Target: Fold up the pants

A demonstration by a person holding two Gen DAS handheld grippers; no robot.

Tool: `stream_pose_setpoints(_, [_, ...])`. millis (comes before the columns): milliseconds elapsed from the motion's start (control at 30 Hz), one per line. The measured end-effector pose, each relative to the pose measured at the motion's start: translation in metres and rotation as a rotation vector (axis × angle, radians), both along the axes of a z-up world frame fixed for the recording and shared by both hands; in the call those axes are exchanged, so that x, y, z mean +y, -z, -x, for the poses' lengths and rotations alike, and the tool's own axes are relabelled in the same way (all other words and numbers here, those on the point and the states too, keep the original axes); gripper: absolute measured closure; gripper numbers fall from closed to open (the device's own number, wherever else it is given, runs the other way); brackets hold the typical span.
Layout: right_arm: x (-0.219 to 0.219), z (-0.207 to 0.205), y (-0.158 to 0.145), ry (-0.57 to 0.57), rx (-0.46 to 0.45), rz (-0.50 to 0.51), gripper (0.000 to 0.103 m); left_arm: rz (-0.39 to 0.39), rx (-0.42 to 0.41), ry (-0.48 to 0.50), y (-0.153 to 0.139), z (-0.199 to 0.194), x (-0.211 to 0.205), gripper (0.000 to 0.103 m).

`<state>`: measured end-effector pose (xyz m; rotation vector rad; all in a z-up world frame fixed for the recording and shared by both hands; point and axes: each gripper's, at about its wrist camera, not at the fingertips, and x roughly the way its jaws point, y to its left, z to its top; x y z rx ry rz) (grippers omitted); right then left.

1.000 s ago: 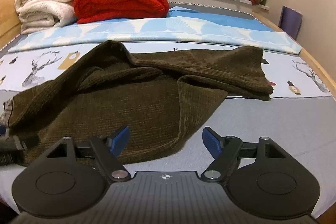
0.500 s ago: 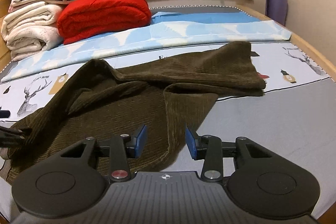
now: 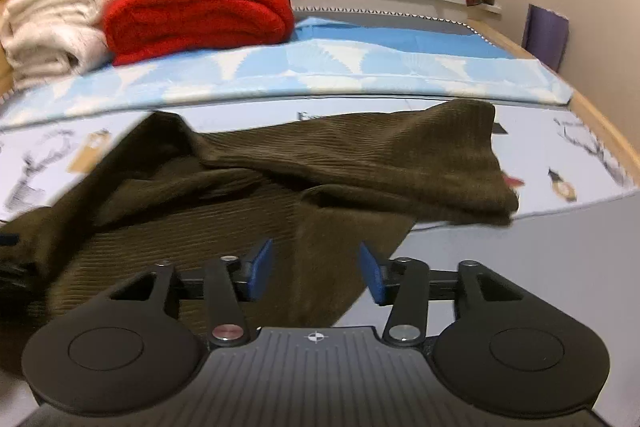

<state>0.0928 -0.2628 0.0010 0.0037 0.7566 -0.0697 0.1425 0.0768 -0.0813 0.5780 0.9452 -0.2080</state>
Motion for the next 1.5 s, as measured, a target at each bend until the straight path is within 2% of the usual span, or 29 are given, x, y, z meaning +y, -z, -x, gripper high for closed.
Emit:
stream_pose_setpoints(67, [-0.012,-0.021,0.014,0.008,0.049,-0.015,0.049,0.009,-0.012,0.01,-0.007,-0.001,0.003,0.1])
stream_pose_setpoints(133, [-0.016,-0.038,0.029,-0.001,0.097,-0.017,0.048,0.085,-0.036,-0.042,-0.023,-0.002,0.01,0.1])
stream_pose_setpoints(267, [-0.007,-0.058,0.055,-0.085,0.185,-0.03,0.046,0.261,-0.159,-0.345,-0.051,-0.032,0.07,0.101])
stream_pose_setpoints(333, [0.004,-0.062,0.063,-0.137,0.209,-0.017,0.046,0.381,-0.23,-0.481,-0.058,-0.04,0.1,0.101])
stream_pose_setpoints(400, [0.015,-0.063,0.068,-0.18,0.228,0.025,0.041,0.43,-0.236,-0.536,-0.058,-0.041,0.112,0.102])
stream_pose_setpoints(433, [0.02,-0.063,0.071,-0.197,0.235,0.053,0.04,0.446,-0.219,-0.52,-0.058,-0.039,0.112,0.101])
stream_pose_setpoints(467, [0.025,-0.062,0.074,-0.21,0.242,0.08,0.04,0.451,-0.218,-0.485,-0.059,-0.034,0.11,0.098])
stream_pose_setpoints(533, [0.032,-0.061,0.079,-0.233,0.253,0.146,0.04,0.371,-0.257,-0.425,-0.061,-0.025,0.103,0.08])
stream_pose_setpoints(567, [0.035,-0.062,0.082,-0.235,0.254,0.18,0.041,0.329,-0.274,-0.424,-0.061,-0.02,0.104,0.063])
stream_pose_setpoints(600, [0.037,-0.062,0.084,-0.234,0.259,0.21,0.043,0.323,-0.274,-0.437,-0.06,-0.016,0.106,0.052])
stream_pose_setpoints(633, [0.036,-0.062,0.085,-0.226,0.26,0.229,0.046,0.341,-0.261,-0.463,-0.06,-0.013,0.114,0.048])
stream_pose_setpoints(700, [0.032,-0.063,0.082,-0.192,0.252,0.221,0.065,0.403,-0.226,-0.522,-0.061,-0.006,0.134,0.041])
stream_pose_setpoints(733, [0.028,-0.063,0.08,-0.177,0.249,0.195,0.07,0.441,-0.203,-0.553,-0.062,-0.003,0.146,0.035])
stream_pose_setpoints(800, [0.019,-0.062,0.073,-0.142,0.245,0.141,0.09,0.527,-0.139,-0.605,-0.067,0.0,0.172,0.025])
stream_pose_setpoints(900, [0.007,-0.054,0.064,-0.102,0.228,0.096,0.093,0.619,-0.002,-0.645,-0.058,0.018,0.196,0.023])
stream_pose_setpoints(1000, [-0.001,-0.043,0.054,-0.08,0.214,0.061,0.094,0.651,0.086,-0.655,-0.051,0.036,0.212,0.022])
stream_pose_setpoints(1100, [-0.008,-0.028,0.045,-0.074,0.206,0.056,0.094,0.648,0.166,-0.647,-0.041,0.053,0.217,0.022])
stream_pose_setpoints(1233, [-0.016,-0.013,0.04,-0.099,0.213,0.056,0.094,0.582,0.231,-0.592,-0.026,0.067,0.206,0.02])
stream_pose_setpoints(1400, [-0.019,-0.002,0.038,-0.178,0.249,0.09,0.097,0.45,0.339,-0.505,0.003,0.068,0.179,0.019])
stream_pose_setpoints(1433, [-0.019,0.0,0.039,-0.184,0.264,0.108,0.103,0.415,0.354,-0.48,0.008,0.069,0.173,0.019])
stream_pose_setpoints(1500, [-0.023,0.003,0.04,-0.176,0.283,0.165,0.103,0.356,0.371,-0.441,0.018,0.068,0.163,0.016])
